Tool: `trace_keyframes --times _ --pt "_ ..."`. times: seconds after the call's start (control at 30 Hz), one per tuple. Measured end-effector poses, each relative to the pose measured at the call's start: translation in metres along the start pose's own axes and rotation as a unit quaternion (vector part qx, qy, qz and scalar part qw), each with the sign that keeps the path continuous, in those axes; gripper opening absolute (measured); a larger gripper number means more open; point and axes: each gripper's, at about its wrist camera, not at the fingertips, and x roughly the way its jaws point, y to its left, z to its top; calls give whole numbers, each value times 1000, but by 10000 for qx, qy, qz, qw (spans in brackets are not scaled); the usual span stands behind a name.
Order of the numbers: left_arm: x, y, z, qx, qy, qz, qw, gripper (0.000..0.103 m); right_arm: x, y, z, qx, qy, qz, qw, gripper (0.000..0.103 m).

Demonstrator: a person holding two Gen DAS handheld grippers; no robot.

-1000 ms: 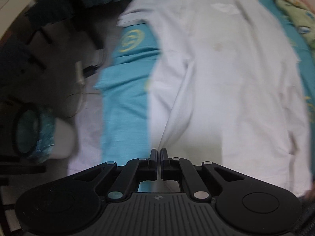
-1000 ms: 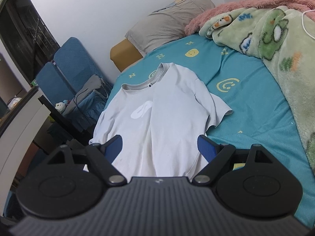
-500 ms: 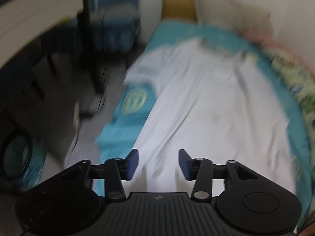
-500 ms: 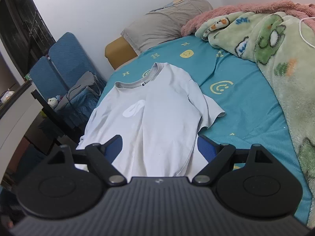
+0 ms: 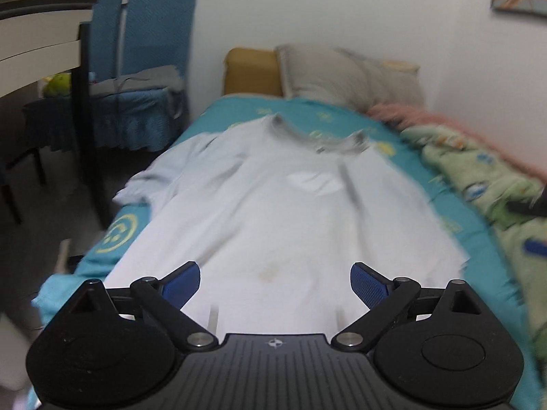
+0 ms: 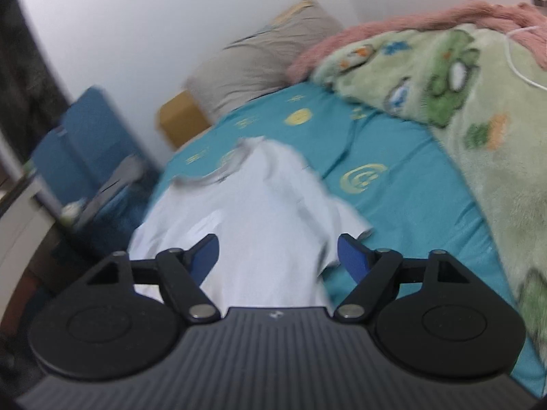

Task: Fold clothes
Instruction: 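Grasp the T-shirt sleeve edge with the right gripper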

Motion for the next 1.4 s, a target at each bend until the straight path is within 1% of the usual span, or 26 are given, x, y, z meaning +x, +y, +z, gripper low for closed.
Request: trace_keyframes --times 0.1,0.2,0.23,0.3,0.37,0.43,0.47,0.5,0.53,0.57,0.6,0.63,0.7,0.8,0.93,1.03,1.07,1.2,1.3,1.4 --pt "-2 12 0 49 -82 -51 9999 96 41 -10 5 -35 29 -237 9997 79" --pt "-5 15 -1 83 -246 -243 9994 96 82 -22 -4 -180 112 -553 9982 78" --pt "-3 16 -1 77 -261 -293 9992 96 92 -28 -7 -129 176 -677 9975 74" --pt "3 18 -4 -5 -180 -363 9992 96 109 -40 -12 43 291 -865 9958 70" --pt "11 24 -6 -245 -39 -468 9986 96 120 -51 -16 238 345 -915 9949 70" --pt "17 31 -7 -456 75 -553 9974 96 129 -58 -20 378 423 -641 9963 68" --pt "19 33 -7 -493 92 -567 9971 96 132 -59 -21 358 422 -499 9972 68" --pt "20 34 -7 -511 88 -576 9970 96 134 -57 -21 284 390 -448 9978 66" --pt "20 35 -7 -528 76 -583 9969 96 135 -55 -22 207 353 -437 9982 55" --pt "20 36 -7 -552 61 -592 9967 96 137 -54 -22 201 330 -430 9983 49" --pt "20 37 -8 -582 55 -596 9965 96 137 -53 -21 236 299 -430 9983 34" --pt "19 38 -7 -613 60 -596 9963 96 137 -51 -20 260 288 -411 9984 16" --pt "20 39 -7 -656 56 -600 9960 96 137 -44 -15 205 255 -367 9988 6" --pt "19 39 -7 -653 32 -565 9963 96 134 -31 4 -118 50 -383 9992 5" --pt "19 37 -7 -615 21 -524 9967 96 133 -25 52 -417 -363 -539 9970 5" --pt "20 35 -7 -539 -28 -474 9974 96 132 -21 88 -640 -672 -655 9935 5" --pt "20 34 -7 -519 -36 -474 9975 96 134 -21 100 -727 -778 -751 9915 5" --pt "23 27 -9 -350 -71 -479 9982 96 148 -38 138 -645 -1056 -1161 9855 5" --pt "27 21 -12 -143 -88 -467 9988 96 164 -54 154 -569 -1212 -1479 9799 5" --pt "31 17 -15 0 -72 -462 9989 96 187 -65 162 -684 -1191 -1652 9767 5"
